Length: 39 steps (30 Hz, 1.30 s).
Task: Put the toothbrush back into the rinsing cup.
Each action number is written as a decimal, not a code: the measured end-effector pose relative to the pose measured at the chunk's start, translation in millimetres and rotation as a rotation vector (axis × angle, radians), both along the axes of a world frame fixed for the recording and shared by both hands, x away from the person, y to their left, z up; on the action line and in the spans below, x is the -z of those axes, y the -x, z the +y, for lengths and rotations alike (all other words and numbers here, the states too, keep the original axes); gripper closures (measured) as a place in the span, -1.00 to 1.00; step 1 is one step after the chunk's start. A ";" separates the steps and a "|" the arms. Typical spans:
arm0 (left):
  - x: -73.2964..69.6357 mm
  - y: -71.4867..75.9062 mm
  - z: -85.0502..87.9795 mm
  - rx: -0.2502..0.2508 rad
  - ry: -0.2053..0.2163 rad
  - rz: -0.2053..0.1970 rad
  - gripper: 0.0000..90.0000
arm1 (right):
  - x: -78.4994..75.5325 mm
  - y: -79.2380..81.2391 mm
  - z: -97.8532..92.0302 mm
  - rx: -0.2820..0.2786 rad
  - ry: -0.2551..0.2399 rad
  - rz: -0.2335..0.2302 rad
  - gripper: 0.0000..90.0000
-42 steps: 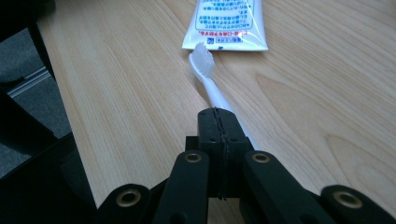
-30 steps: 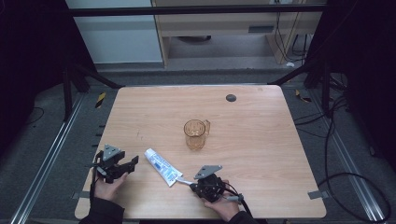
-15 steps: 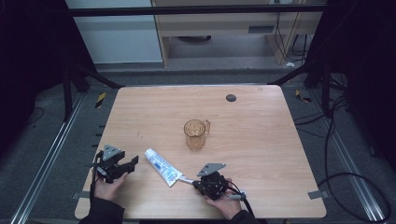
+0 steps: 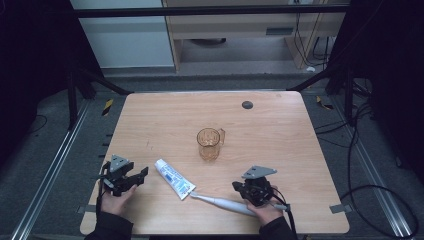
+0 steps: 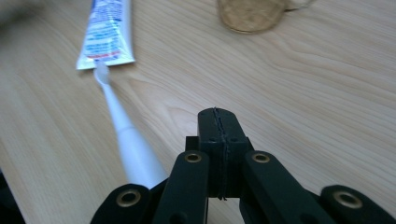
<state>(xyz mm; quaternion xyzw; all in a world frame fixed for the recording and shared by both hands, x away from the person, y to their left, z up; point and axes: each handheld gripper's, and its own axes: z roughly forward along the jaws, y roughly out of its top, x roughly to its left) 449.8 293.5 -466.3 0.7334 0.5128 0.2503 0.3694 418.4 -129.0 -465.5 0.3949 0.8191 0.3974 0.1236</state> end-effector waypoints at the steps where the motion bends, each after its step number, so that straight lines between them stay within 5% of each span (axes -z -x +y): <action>1: -0.1 0.1 0.0 -0.001 0.000 0.000 -0.17 | -1.1 0.5 -5.8 0.012 0.002 -0.008 1.00; 7: 0.1 -0.6 1.1 -0.004 0.001 0.002 -0.17 | -14.3 0.1 -32.9 0.064 -0.014 -0.035 1.00; 19: 1.1 -2.2 0.1 0.006 -0.016 0.010 -0.17 | -38.3 -5.6 -41.1 0.008 0.043 -0.022 0.58; 39: 3.5 -3.9 -2.8 0.023 -0.039 0.022 -0.19 | -55.1 -12.3 9.7 -0.200 0.204 0.021 0.40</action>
